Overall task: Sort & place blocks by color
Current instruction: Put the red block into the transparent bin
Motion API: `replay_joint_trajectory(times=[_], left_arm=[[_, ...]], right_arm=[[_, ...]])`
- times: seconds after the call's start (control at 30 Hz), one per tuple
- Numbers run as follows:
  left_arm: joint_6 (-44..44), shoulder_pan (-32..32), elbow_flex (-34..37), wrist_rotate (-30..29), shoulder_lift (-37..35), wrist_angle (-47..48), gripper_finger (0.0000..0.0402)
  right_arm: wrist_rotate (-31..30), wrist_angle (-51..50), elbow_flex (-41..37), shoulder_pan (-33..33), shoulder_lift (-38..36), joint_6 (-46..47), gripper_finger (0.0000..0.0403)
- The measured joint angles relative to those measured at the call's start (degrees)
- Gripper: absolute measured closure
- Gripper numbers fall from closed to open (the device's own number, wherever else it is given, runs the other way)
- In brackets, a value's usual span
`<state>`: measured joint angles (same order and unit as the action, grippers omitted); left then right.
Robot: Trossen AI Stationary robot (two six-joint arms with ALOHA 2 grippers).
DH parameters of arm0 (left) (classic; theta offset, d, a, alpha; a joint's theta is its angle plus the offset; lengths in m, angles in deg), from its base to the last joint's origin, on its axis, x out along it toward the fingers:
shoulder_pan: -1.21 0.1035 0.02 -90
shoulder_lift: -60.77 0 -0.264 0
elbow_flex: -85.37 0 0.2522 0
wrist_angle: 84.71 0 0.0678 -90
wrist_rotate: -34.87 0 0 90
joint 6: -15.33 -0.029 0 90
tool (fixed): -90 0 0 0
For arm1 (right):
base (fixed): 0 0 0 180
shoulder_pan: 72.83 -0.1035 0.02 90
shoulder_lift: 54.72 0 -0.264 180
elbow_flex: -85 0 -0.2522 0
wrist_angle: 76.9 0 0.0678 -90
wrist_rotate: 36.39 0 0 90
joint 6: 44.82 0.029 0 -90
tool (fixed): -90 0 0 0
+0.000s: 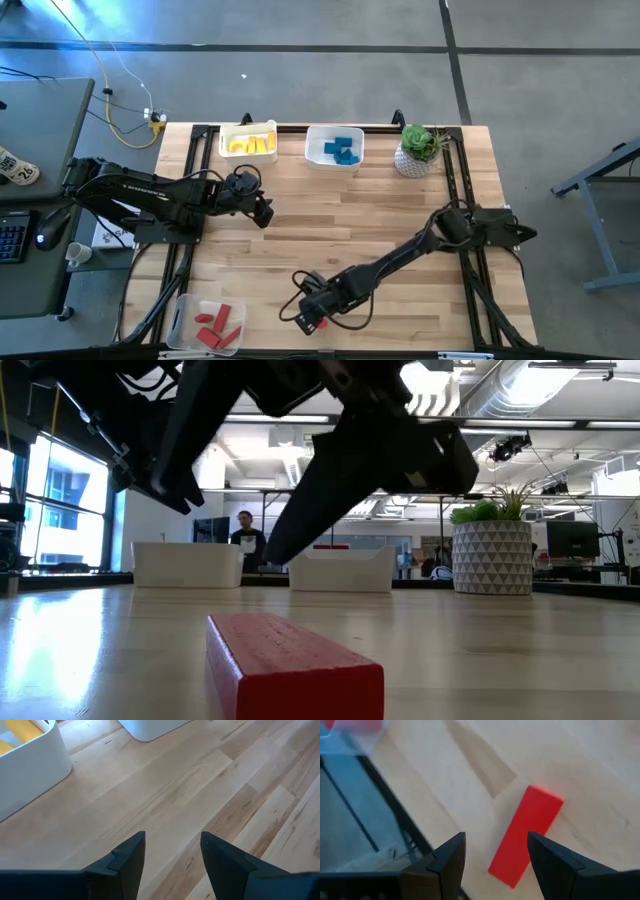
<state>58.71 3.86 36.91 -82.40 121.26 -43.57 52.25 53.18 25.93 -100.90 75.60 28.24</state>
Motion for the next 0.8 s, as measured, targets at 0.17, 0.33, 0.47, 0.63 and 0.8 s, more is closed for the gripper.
replay_joint_trajectory(times=[0.17,0.33,0.47,0.63,0.8], left_arm=[[0.00,0.00,0.00,0.00,0.00,0.02,0.0222],[0.00,0.00,0.00,0.00,0.00,0.07,0.0222],[0.00,-0.02,0.00,0.04,0.00,0.23,0.0222],[-0.01,-0.02,0.00,0.04,0.00,0.28,0.0222],[-0.02,-0.02,0.00,0.04,0.00,0.31,0.0222]], right_arm=[[-1.13,-1.33,0.00,-0.02,1.51,1.07,0.0203],[-1.31,-3.37,0.00,-0.06,2.30,2.78,0.0203],[-2.94,-4.41,-0.02,-0.09,2.28,4.10,0.0203],[-3.06,-2.85,-0.02,-0.22,2.74,5.06,0.0203],[-2.40,-1.70,0.00,-0.33,4.31,5.65,0.0203]])
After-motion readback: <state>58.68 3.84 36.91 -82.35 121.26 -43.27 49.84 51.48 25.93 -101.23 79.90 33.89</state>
